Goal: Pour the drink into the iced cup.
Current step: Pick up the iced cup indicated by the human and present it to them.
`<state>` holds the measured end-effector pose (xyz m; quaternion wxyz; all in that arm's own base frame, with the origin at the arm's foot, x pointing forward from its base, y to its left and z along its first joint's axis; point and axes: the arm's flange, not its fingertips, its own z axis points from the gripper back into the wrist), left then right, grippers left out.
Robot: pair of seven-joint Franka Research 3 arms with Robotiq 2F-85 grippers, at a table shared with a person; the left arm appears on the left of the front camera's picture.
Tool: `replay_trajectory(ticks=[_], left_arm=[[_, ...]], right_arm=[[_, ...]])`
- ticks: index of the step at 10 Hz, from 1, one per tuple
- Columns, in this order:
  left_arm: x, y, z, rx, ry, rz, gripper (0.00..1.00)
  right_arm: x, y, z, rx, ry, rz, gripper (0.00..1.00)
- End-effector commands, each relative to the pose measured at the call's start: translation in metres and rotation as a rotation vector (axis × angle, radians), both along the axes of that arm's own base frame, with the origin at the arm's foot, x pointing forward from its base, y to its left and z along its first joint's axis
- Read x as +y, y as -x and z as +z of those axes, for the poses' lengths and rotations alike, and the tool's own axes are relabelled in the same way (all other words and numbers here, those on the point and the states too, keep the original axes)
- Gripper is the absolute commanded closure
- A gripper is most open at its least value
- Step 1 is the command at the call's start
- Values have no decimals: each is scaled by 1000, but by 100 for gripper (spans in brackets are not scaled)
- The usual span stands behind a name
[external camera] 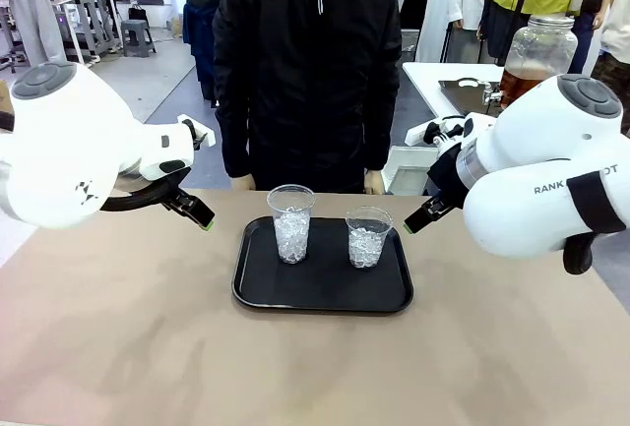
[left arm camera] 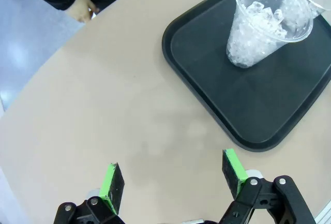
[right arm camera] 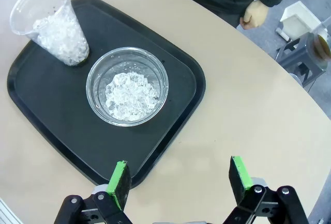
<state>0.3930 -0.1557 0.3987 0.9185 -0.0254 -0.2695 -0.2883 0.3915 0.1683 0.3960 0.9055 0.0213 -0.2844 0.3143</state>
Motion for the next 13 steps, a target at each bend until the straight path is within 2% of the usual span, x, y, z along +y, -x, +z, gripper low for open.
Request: replay_trajectory(ticks=[1, 3, 5, 7, 9, 11, 13], left_arm=[[-2, -2, 8, 12, -13, -12, 0], [-9, -4, 42, 29, -18, -41, 0], [-14, -11, 90, 23, 6, -47, 0], [-5, -19, 133, 54, 154, -18, 0], [13, -26, 145, 139, 348, 69, 0], [33, -35, 136, 234, 565, 122, 0], [49, -43, 123, 302, 676, 171, 0]], right_arm=[[-2, -2, 8, 19, -26, -10, 0], [-7, -4, 42, 48, -115, 14, 0], [-16, -8, 78, 57, -187, 13, 0], [-32, -14, 109, 116, -336, -4, 0], [-55, -22, 120, 205, -503, -20, 0], [-79, -34, 118, 308, -692, -22, 0], [-97, -43, 108, 387, -826, -25, 0]])
